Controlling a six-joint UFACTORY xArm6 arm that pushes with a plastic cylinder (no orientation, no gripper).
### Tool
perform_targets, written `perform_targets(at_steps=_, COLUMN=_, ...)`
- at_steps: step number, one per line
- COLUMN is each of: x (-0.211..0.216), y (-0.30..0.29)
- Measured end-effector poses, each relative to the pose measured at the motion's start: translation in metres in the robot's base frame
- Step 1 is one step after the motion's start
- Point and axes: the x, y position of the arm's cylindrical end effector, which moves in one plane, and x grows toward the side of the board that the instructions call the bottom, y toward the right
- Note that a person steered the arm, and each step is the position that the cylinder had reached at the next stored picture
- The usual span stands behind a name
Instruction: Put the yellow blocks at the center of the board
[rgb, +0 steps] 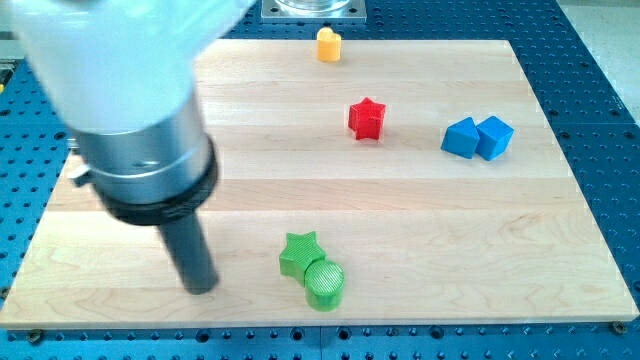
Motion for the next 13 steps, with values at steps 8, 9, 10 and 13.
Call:
perform_targets(at_steps=8, x=-0.175, y=0.079)
perform_targets(at_steps=9, x=-0.182, y=0.092)
perform_targets(at_steps=10, x=-0.255, y=0.088)
perform_targets(at_steps=13, x=-0.391, y=0.183)
